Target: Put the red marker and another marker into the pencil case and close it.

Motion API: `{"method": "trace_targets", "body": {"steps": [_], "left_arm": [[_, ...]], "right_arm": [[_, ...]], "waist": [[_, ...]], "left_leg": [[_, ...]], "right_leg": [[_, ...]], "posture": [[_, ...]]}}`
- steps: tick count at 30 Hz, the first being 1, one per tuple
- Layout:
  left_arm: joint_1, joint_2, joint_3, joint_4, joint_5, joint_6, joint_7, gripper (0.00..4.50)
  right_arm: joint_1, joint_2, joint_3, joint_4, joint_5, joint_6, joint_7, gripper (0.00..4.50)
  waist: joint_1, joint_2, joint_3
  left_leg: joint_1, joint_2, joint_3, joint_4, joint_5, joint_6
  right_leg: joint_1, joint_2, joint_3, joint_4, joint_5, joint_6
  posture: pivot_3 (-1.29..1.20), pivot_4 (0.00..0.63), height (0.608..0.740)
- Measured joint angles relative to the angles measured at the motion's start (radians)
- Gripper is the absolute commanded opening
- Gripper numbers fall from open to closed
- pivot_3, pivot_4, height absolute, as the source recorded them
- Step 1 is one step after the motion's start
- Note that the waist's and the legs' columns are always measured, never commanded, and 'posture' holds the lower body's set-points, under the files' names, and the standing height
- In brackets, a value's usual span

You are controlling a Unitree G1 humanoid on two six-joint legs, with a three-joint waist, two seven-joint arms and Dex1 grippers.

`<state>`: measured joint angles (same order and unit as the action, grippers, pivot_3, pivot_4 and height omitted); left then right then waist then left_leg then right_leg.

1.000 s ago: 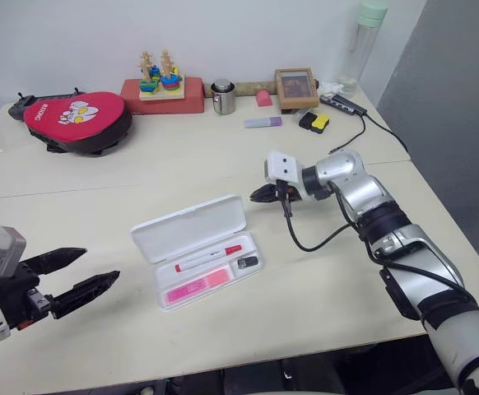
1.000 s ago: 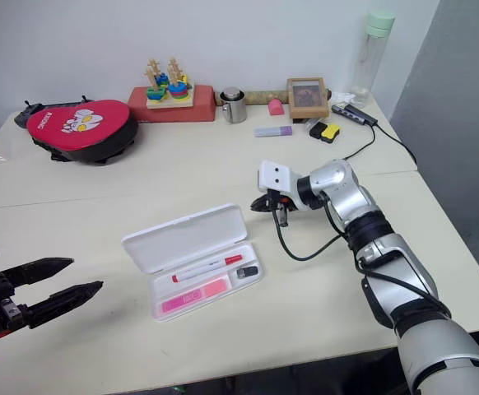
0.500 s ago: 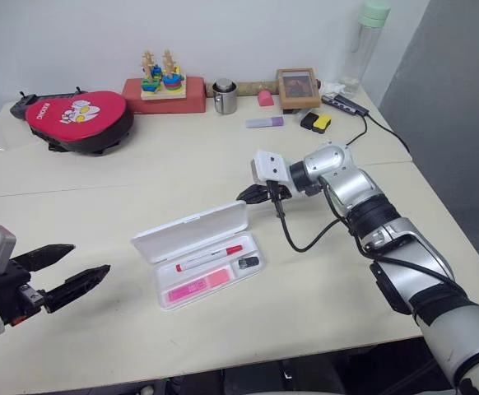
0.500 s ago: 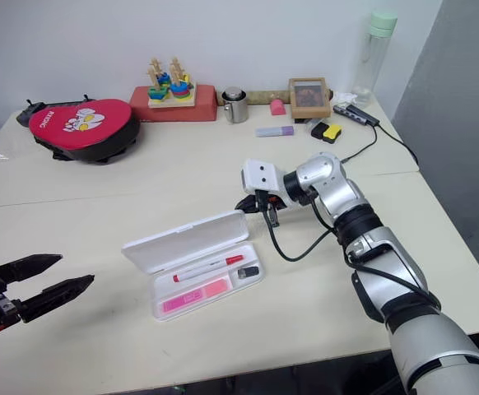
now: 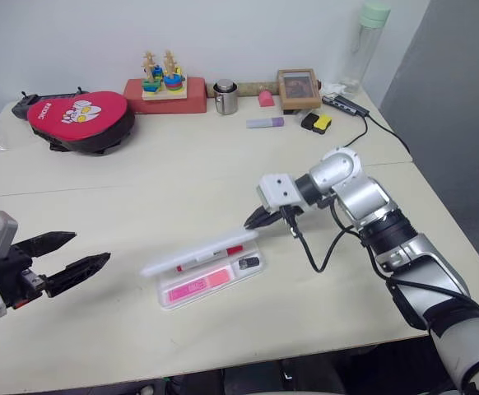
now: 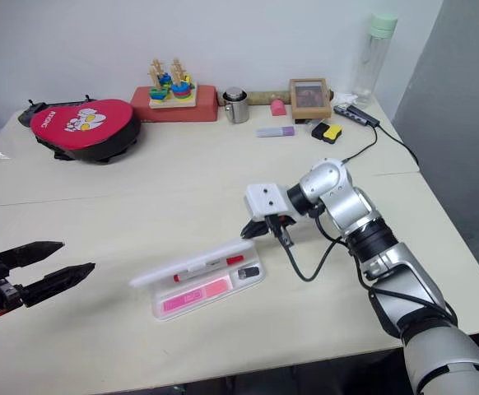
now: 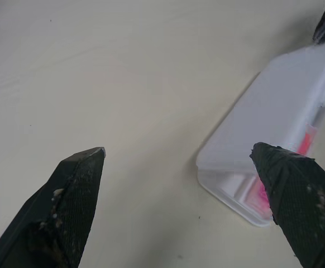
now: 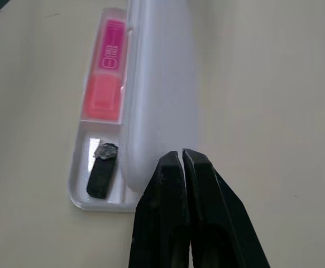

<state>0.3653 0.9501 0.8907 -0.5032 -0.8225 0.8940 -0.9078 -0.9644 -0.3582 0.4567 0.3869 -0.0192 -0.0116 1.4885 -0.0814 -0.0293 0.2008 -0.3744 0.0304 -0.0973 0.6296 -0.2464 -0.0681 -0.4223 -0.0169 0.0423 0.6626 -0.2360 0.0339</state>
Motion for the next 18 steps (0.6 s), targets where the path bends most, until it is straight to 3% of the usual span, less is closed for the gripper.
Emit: {"method": "trace_targets", "body": {"steps": [8, 18], "left_arm": [[-0.029, 0.000, -0.062, 0.001, 0.003, -0.006, 0.004, 4.50], [-0.067, 0.005, -0.097, 0.005, 0.010, -0.006, 0.005, 4.50]], "right_arm": [[0.079, 0.051, 0.054, -0.128, -0.008, 0.082, -0.052, 0.08], [0.095, 0.076, 0.097, -0.074, -0.065, 0.094, -0.130, 0.08]], "waist": [[-0.001, 0.000, 0.000], [-0.001, 0.000, 0.000]], "left_leg": [[0.000, 0.000, -0.001, -0.001, 0.000, 0.000], [0.001, 0.000, -0.001, 0.000, 0.000, 0.000]], "right_leg": [[-0.001, 0.000, -0.001, 0.001, 0.000, 0.000], [0.000, 0.000, -0.001, 0.000, 0.000, 0.000]], "posture": [[0.00, 0.150, 0.740], [0.00, 0.150, 0.740]]}}
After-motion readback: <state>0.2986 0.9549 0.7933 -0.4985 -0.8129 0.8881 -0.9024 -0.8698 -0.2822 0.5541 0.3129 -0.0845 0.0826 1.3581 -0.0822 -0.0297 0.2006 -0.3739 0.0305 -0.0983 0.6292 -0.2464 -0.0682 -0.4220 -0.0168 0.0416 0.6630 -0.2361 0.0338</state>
